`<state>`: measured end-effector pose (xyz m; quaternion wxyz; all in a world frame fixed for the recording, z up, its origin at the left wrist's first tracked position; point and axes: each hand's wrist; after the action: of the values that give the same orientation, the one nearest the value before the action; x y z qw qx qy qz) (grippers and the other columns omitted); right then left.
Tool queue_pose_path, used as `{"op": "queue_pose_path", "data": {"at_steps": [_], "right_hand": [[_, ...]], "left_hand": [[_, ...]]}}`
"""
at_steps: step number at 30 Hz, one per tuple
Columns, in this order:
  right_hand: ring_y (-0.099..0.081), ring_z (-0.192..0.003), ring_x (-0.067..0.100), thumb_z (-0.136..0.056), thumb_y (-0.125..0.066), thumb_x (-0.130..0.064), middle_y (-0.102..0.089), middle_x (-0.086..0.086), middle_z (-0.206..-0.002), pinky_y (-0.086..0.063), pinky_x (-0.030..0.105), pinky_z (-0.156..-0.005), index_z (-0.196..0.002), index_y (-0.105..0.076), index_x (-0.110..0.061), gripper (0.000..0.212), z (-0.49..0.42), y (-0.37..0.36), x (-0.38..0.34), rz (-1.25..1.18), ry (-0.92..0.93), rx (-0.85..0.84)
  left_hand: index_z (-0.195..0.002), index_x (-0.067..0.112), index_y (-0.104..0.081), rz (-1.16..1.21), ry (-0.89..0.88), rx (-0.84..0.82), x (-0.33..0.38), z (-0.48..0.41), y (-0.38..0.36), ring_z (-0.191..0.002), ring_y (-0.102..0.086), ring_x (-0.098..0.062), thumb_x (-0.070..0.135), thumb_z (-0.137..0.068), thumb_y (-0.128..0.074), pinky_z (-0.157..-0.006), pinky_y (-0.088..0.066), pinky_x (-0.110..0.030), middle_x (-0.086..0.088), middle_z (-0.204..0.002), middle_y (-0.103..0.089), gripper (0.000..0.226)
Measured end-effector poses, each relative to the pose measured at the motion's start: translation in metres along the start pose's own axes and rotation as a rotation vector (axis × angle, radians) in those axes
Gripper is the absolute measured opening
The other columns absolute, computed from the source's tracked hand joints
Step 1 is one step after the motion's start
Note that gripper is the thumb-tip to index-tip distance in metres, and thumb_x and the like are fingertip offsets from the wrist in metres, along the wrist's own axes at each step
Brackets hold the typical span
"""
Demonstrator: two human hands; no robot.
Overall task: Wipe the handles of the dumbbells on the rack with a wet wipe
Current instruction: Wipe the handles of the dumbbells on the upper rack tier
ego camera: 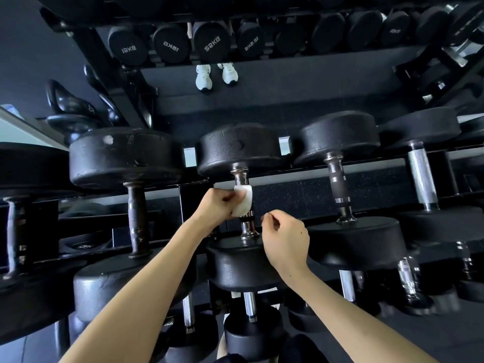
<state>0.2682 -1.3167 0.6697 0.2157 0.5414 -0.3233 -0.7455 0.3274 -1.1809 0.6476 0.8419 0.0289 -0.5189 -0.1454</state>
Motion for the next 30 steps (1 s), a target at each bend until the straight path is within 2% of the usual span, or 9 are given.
{"op": "queue_pose_path", "data": {"at_steps": [5, 8, 11, 13, 16, 20, 23, 26, 30], "right_hand": [[-0.055, -0.053, 0.024, -0.09, -0.05, -0.018, -0.058, 0.004, -0.055, -0.042, 0.039, -0.052, -0.069, -0.061, -0.009, 0.026, 0.0, 0.0, 0.002, 0.003, 0.013, 0.017], [-0.049, -0.048, 0.015, -0.091, -0.052, -0.016, -0.053, -0.003, -0.05, -0.038, 0.028, -0.048, -0.066, -0.059, -0.014, 0.026, 0.003, 0.002, 0.006, -0.074, 0.006, 0.041], [-0.046, -0.05, 0.007, -0.094, -0.05, -0.02, -0.045, -0.01, -0.048, -0.035, 0.017, -0.052, -0.063, -0.054, -0.022, 0.031, 0.009, 0.004, 0.012, -0.168, 0.051, 0.008], [-0.046, -0.055, 0.008, -0.095, -0.042, -0.027, -0.042, -0.01, -0.049, -0.039, 0.023, -0.069, -0.058, -0.042, -0.03, 0.037, 0.012, 0.005, 0.017, -0.142, 0.177, -0.021], [-0.044, -0.055, 0.014, -0.095, -0.037, -0.031, -0.036, -0.008, -0.049, -0.042, 0.029, -0.087, -0.056, -0.033, -0.027, 0.039, 0.011, 0.003, 0.022, -0.124, 0.257, -0.031], [-0.041, -0.052, 0.015, -0.095, -0.036, -0.031, -0.036, -0.008, -0.049, -0.037, 0.024, -0.076, -0.057, -0.037, -0.02, 0.04, 0.011, 0.001, 0.024, -0.144, 0.267, -0.017], [-0.042, -0.052, 0.017, -0.094, -0.035, -0.032, -0.039, -0.004, -0.049, -0.032, 0.022, -0.074, -0.057, -0.039, -0.017, 0.041, 0.011, 0.002, 0.025, -0.148, 0.245, -0.02], [-0.045, -0.054, 0.019, -0.094, -0.034, -0.034, -0.045, -0.002, -0.05, -0.035, 0.023, -0.074, -0.059, -0.047, -0.013, 0.042, 0.012, 0.002, 0.025, -0.149, 0.222, -0.041], [-0.054, -0.064, 0.02, -0.095, -0.037, -0.031, -0.06, 0.006, -0.062, -0.045, 0.028, -0.085, -0.073, -0.061, -0.004, 0.043, 0.013, 0.003, 0.024, -0.158, 0.177, -0.069]], "left_hand": [[-0.052, 0.014, -0.046, -0.483, -0.02, -0.075, -0.016, 0.01, -0.003, -0.044, -0.031, -0.005, 0.035, -0.08, -0.072, -0.045, -0.025, -0.02, 0.006, -0.048, -0.039, 0.044], [-0.055, 0.014, -0.048, -0.528, -0.01, -0.035, -0.017, 0.011, -0.007, -0.047, -0.036, -0.007, 0.037, -0.079, -0.073, -0.046, -0.027, -0.022, 0.005, -0.051, -0.042, 0.042], [-0.059, 0.009, -0.053, -0.287, 0.096, 0.016, -0.015, 0.01, -0.008, -0.048, -0.045, -0.007, 0.035, -0.082, -0.071, -0.048, -0.036, -0.019, 0.004, -0.051, -0.05, 0.039], [-0.061, 0.01, -0.057, -0.074, 0.175, 0.025, -0.012, 0.008, -0.007, -0.051, -0.054, -0.007, 0.032, -0.084, -0.07, -0.051, -0.044, -0.019, 0.003, -0.054, -0.057, 0.034], [-0.064, 0.008, -0.059, 0.062, 0.19, 0.026, -0.004, 0.005, -0.007, -0.046, -0.056, -0.003, 0.028, -0.085, -0.069, -0.047, -0.045, -0.016, 0.002, -0.055, -0.058, 0.03], [-0.061, 0.008, -0.057, 0.138, 0.189, 0.107, -0.004, 0.003, -0.012, -0.043, -0.052, -0.001, 0.021, -0.085, -0.068, -0.042, -0.04, -0.013, 0.003, -0.052, -0.054, 0.03], [-0.058, 0.011, -0.055, -0.109, 0.131, 0.12, -0.008, 0.002, -0.014, -0.05, -0.045, -0.009, 0.032, -0.082, -0.072, -0.049, -0.039, -0.022, 0.003, -0.053, -0.049, 0.036], [-0.055, 0.012, -0.048, -0.337, 0.066, 0.075, -0.007, 0.005, -0.01, -0.047, -0.037, -0.007, 0.035, -0.077, -0.076, -0.044, -0.028, -0.015, 0.006, -0.05, -0.042, 0.042], [-0.067, 0.013, -0.055, -0.597, 0.027, -0.054, -0.009, 0.012, -0.01, -0.053, -0.047, -0.007, 0.04, -0.072, -0.078, -0.042, -0.033, -0.012, 0.009, -0.057, -0.048, 0.036]]}}
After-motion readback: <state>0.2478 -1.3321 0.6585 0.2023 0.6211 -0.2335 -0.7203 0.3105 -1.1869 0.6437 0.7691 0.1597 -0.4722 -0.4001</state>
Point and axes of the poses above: each hand's wrist, its own z-axis away from the middle knuckle, its own y-axis out of the back of the hand, x = y × z
